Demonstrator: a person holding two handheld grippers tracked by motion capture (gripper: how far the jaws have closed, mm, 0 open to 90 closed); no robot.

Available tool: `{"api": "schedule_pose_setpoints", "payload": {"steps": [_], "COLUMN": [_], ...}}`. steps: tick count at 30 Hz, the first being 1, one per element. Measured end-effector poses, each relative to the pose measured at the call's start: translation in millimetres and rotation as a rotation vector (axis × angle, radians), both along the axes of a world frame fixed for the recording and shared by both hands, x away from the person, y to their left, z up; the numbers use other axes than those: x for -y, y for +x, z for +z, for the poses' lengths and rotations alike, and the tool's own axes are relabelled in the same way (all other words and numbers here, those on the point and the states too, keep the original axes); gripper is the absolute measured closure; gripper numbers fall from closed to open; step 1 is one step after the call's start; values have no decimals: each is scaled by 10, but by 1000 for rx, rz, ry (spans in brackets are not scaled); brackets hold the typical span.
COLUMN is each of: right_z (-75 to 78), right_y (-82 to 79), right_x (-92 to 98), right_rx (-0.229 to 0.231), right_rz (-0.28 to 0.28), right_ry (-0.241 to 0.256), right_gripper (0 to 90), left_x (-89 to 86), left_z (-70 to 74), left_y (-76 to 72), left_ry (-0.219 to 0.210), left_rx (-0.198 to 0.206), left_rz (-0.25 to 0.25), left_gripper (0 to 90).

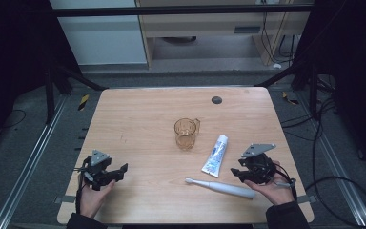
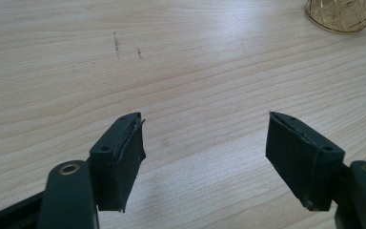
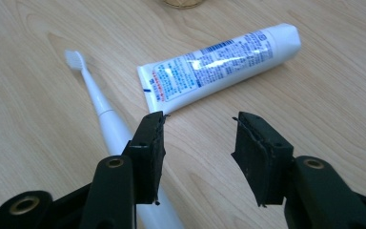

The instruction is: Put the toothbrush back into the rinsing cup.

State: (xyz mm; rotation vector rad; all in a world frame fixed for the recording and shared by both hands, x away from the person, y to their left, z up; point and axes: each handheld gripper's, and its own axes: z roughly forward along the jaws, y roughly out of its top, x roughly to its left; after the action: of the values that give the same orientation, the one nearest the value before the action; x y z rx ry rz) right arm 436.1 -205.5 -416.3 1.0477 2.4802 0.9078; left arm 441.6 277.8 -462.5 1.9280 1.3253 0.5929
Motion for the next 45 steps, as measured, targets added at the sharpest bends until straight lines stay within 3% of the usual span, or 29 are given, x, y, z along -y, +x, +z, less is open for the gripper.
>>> {"api": "schedule_pose_setpoints", "payload": {"steps": [4,19,45], "right_z": [37,75,-113], "right_y": [9,53,95], "right_x": [-122,-294,-548], "right_rx": [-10,-35,-130], "right_rz": [45,133,264], "right_ry": [-27,-77,-129], "right_gripper": [550,582,600], "left_x": [-5,-1,12], "left_z": [2,1,-10], "left_y": [1,2,9], "left_ry": [-4,-1,0], "left_rx": [-1,-4,-13], "left_rz": [-1,-5,-15], "left_gripper": [288,293,293]}}
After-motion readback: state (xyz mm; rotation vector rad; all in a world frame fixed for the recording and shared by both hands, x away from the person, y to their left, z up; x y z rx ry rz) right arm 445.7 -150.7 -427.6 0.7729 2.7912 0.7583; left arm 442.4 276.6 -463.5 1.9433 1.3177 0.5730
